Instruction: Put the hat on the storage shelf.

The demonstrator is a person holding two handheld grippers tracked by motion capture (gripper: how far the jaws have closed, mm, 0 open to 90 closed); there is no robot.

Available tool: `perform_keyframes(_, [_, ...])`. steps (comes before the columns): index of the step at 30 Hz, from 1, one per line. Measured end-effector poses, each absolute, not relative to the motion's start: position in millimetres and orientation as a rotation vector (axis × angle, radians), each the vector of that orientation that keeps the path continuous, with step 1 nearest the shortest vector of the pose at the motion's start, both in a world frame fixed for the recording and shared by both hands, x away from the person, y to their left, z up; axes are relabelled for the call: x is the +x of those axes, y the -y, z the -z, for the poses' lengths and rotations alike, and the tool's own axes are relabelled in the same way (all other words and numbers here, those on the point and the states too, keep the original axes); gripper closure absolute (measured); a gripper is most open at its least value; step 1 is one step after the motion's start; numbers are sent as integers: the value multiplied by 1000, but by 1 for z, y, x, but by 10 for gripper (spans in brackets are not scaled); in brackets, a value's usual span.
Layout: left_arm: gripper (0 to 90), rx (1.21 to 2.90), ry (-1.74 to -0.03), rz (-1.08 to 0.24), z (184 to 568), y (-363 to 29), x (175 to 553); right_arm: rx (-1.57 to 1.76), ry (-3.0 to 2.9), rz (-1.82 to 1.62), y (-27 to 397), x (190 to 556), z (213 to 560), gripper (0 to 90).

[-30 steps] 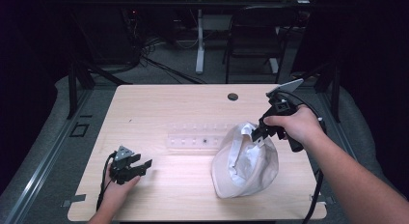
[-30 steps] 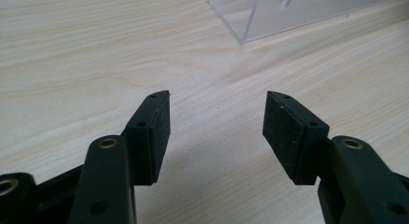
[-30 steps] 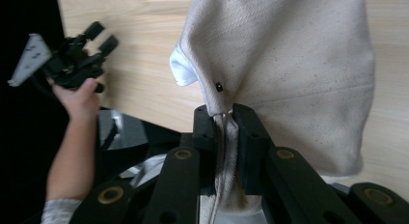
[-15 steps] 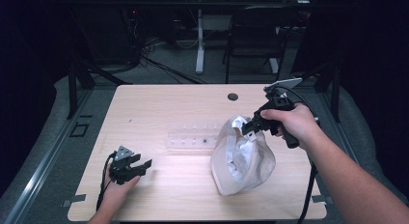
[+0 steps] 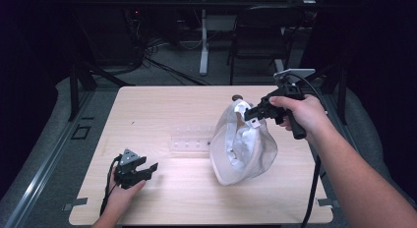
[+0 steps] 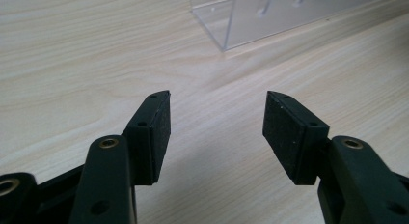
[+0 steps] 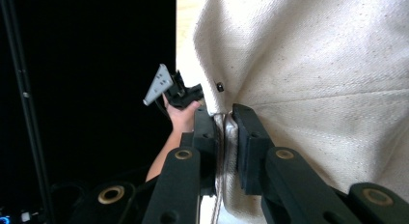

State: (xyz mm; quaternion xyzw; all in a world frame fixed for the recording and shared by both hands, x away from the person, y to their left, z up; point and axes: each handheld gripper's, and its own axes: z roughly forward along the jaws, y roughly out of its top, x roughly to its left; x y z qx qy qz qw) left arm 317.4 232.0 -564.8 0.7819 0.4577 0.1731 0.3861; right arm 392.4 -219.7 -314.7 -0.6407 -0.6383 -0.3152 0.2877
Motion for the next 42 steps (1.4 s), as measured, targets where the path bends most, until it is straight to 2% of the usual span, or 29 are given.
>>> perform_keyframes(11, [438,2001,-1062,-454,556,-209,311,-1735,1648,939,226,404,301,811])
perform_keyframes(29, [452,1993,-809,-416,527,-142,310,-1769,1610,993,216,426,298,811])
perform_keyframes(42, [467,1962,-754,-417,511,-114,313,-1811,1562,1045,209,442,295,811])
